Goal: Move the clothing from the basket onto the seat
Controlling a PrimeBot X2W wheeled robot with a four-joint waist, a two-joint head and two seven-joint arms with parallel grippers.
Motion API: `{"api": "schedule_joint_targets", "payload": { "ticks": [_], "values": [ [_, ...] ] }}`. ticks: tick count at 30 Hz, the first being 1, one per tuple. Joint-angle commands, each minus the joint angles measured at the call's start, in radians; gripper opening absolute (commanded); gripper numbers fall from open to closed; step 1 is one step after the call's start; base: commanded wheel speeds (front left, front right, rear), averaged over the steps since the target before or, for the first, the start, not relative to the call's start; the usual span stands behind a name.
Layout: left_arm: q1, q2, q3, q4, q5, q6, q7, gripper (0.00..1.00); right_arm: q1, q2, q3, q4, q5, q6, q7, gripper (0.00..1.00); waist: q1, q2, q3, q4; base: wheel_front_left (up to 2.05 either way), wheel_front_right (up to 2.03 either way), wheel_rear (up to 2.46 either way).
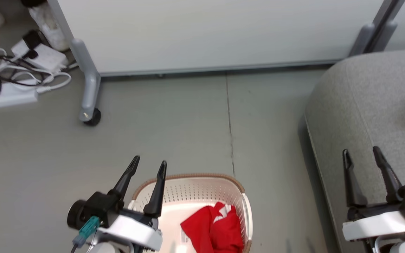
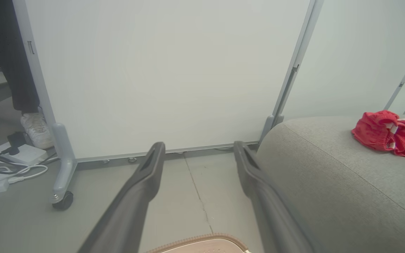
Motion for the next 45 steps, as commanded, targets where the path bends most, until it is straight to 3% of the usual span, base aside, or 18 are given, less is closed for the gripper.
{"api": "schedule_joint_targets", "payload": {
  "ticks": [1, 15, 24, 34, 45],
  "values": [
    [-0.038, 0.004, -0.009, 0.003, 0.007, -0.006, 0.000, 1.00, -0.021, -0.003, -0.014, -0.011, -0.005, 0.000, -0.001, 1.00, 0.0000, 0.0000, 0.068, -0.019, 0.00, 0.00, 0.00],
    [-0.265, 0.004, -0.125, 0.186, 0.112, -0.033, -0.001, 1.00, -0.134, 0.002, -0.066, -0.077, -0.015, 0.000, -0.001, 1.00, 0.0000, 0.0000, 0.400, -0.109, 0.00, 0.00, 0.00],
    [-0.471, 0.009, -0.243, 0.547, 0.244, -0.048, -0.001, 1.00, -0.186, 0.006, -0.056, -0.118, -0.007, 0.000, -0.001, 1.00, 0.0000, 0.0000, 0.582, -0.173, 0.00, 0.00, 0.00],
    [-0.657, 0.012, -0.474, 0.839, 0.110, -0.054, -0.001, 1.00, -0.227, 0.007, -0.010, -0.129, 0.013, 0.000, 0.000, 1.00, 0.0000, 0.0000, 0.710, -0.235, 0.00, 0.00, 0.00],
    [-0.824, 0.028, -0.641, 0.999, -0.029, -0.055, 0.019, 1.00, -0.279, 0.007, 0.043, -0.137, 0.006, 0.000, -0.001, 1.00, 0.0000, 0.0000, 0.822, -0.286, 0.00, 0.00, 0.00]
  ]
}}
